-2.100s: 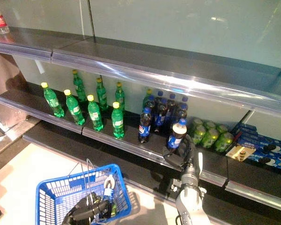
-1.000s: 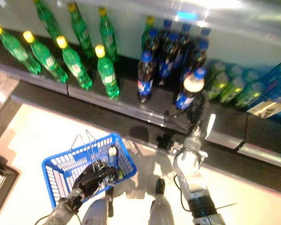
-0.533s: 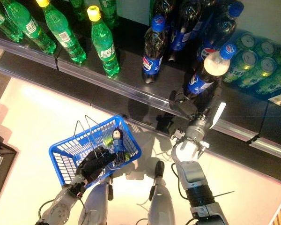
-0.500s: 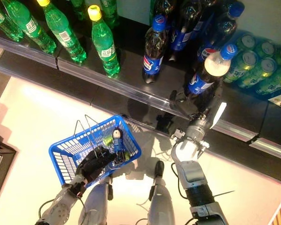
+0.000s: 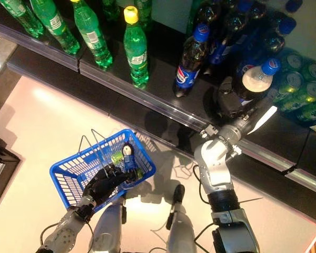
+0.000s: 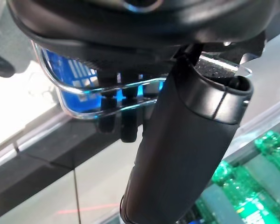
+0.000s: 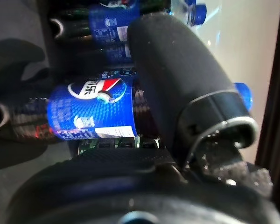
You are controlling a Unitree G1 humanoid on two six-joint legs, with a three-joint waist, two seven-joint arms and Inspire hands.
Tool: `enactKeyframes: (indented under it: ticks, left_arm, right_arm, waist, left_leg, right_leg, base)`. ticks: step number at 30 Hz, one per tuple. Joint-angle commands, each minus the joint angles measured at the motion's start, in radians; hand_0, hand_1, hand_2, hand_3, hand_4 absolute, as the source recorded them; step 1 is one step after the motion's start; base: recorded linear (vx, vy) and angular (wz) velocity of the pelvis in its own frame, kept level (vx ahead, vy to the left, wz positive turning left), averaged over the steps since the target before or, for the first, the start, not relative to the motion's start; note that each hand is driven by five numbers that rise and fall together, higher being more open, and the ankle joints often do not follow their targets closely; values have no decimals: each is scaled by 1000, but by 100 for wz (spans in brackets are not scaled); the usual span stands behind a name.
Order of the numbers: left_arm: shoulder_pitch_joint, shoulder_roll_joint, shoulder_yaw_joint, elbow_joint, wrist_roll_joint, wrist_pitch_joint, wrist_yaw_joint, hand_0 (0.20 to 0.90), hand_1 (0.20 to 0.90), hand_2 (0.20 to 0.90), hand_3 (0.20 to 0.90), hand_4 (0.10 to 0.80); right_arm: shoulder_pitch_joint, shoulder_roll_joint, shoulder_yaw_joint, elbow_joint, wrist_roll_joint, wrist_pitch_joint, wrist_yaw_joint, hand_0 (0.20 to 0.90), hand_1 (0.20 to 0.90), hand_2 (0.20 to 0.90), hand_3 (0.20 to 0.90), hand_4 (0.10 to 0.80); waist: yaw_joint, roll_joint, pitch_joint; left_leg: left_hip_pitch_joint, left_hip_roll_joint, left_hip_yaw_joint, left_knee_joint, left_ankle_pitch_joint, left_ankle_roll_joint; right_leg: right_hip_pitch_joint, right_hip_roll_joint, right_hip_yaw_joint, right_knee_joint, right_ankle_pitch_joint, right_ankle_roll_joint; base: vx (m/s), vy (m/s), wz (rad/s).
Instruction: Pick up the drink and place into the basket.
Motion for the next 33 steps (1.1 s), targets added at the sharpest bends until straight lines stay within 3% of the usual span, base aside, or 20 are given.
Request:
enactKeyframes:
  ticks: [1, 10, 11, 12, 21, 33]
  left_arm:
    - [-79, 38, 22, -301, -22, -132, -158, 300, 300, 300, 200, 100]
    - [-96, 47, 15, -287, -24, -102, -157, 300, 300, 300, 200, 100]
    - [-103, 47, 13, -285, -24, -95, -153, 300, 300, 300, 200, 100]
    - [-106, 48, 12, -284, -25, -94, -150, 300, 300, 300, 200, 100]
    - [-126, 76, 4, -279, -34, -74, -158, 300, 300, 300, 200, 100]
    - [-107, 79, 8, -282, -29, -60, -159, 300, 300, 300, 200, 100]
  right_arm:
    - [-117, -125, -47, -28, 69, -136, 12, 900, 900, 900, 900, 800]
    - [-187, -145, -46, 92, 206, -92, 36, 900, 900, 900, 900, 800]
    - [-200, -150, -50, 143, 231, -84, 28, 458, 458, 458, 384, 284]
    - [-207, -153, -52, 174, 246, -83, 24, 300, 300, 300, 200, 100]
    - [-258, -185, -47, 371, 326, -92, 40, 300, 300, 300, 200, 100]
    - [-225, -170, -49, 320, 271, -101, 2, 300, 300, 300, 200, 100]
  waist:
    - [20, -6, -73]
    - [41, -6, -82]
    - [46, -5, -84]
    - [48, -5, -85]
    - [72, -4, -71]
    - [69, -8, -78]
  left_leg:
    - [-26, -21, -86, 60, -6, 46]
    - [-18, -28, -104, 63, -13, 46]
    - [-17, -28, -106, 61, -12, 45]
    - [-16, -28, -107, 60, -12, 44]
    - [-21, -30, -125, 75, -22, 45]
    - [-3, -33, -115, 105, -41, 47]
  right_leg:
    - [74, -51, 10, 30, -19, 8]
    - [85, -54, -1, 39, -28, 6]
    - [87, -55, -3, 39, -28, 7]
    - [88, -56, -5, 38, -29, 8]
    - [89, -57, -27, 54, -33, 7]
    - [105, -52, -32, 74, -47, 8]
  base:
    - [69, -19, 10]
    - [53, -6, 6]
    - [43, -5, 5]
    - [37, -11, 5]
    - [4, -28, 6]
    - [2, -2, 0]
